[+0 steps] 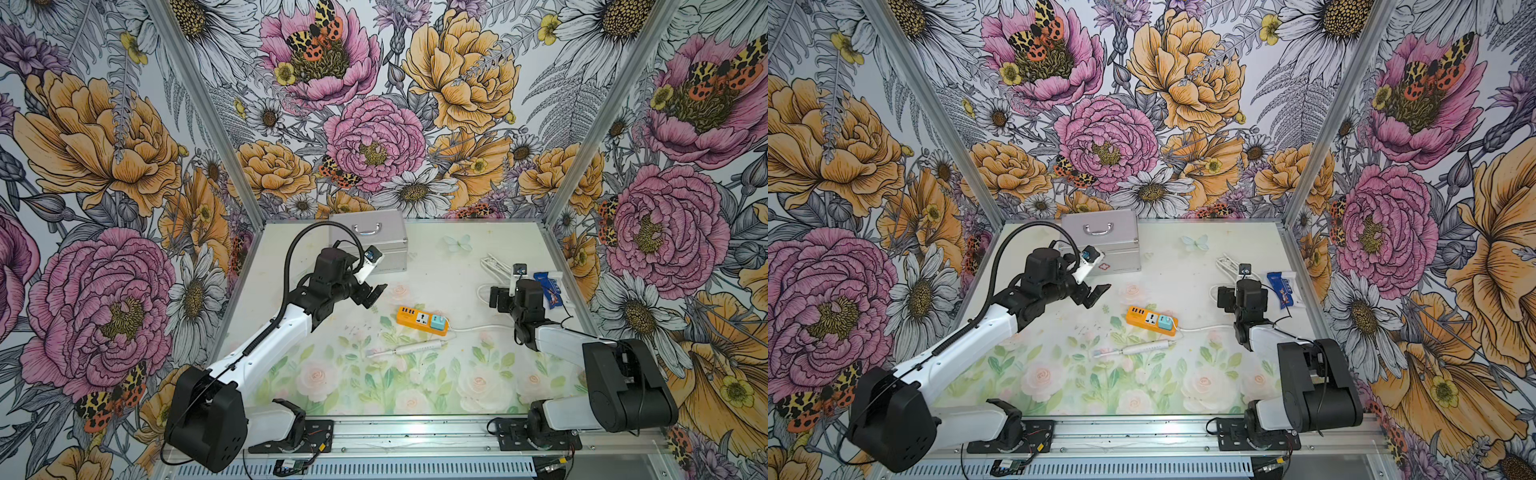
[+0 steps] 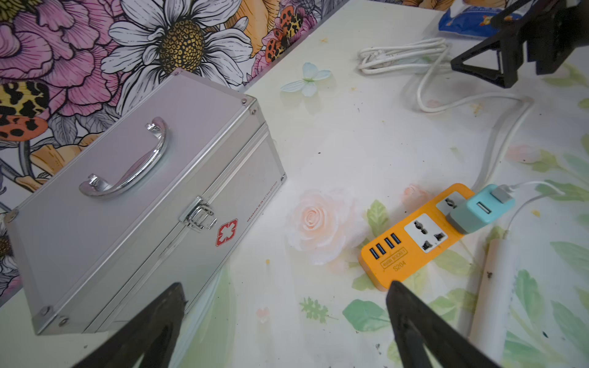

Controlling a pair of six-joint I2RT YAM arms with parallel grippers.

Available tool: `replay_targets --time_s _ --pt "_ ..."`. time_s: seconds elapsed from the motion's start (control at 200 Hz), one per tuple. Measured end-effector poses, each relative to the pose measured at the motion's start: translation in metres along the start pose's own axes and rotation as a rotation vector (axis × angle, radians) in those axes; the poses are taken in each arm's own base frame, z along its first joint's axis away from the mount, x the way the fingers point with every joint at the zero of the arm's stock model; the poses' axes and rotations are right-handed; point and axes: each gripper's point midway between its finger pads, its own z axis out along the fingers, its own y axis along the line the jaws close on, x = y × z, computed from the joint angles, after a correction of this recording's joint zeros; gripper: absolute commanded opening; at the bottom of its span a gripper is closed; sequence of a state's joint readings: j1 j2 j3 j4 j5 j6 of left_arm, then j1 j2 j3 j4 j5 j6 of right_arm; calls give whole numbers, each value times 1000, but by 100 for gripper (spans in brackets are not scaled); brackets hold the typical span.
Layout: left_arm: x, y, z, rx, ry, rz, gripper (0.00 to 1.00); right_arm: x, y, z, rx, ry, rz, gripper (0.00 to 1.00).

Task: Charge the electric toothbrush
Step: Reset both arms

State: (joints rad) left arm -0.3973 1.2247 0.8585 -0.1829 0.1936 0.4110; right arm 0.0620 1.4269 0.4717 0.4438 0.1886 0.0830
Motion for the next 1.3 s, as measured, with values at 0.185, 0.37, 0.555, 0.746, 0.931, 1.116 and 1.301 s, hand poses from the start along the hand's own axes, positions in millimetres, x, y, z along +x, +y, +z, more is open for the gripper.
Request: replay_targets --time_s 0.185,0.37,0.555,0.746,0.931,1.116,1.301 --pt "4 36 -21 -156 -93 -72 99 -6 -16 8 23 -120 40 99" --pt "54 79 -35 -346 -118 -200 99 -5 -17 8 14 -141 46 100" --pt "122 96 -25 -447 -87 -306 99 -12 -16 7 3 -168 49 100" --pt "147 115 -14 -480 -105 -396 99 -12 -15 7 -2 -169 50 100" --pt "160 129 0 -507 -156 -449 99 -12 -15 7 -2 -169 49 100" --pt "162 146 -2 -557 -165 -511 99 -12 -14 7 -8 -169 50 100" --pt "159 153 -5 -637 -166 -522 99 -12 -14 7 -8 -169 50 100"
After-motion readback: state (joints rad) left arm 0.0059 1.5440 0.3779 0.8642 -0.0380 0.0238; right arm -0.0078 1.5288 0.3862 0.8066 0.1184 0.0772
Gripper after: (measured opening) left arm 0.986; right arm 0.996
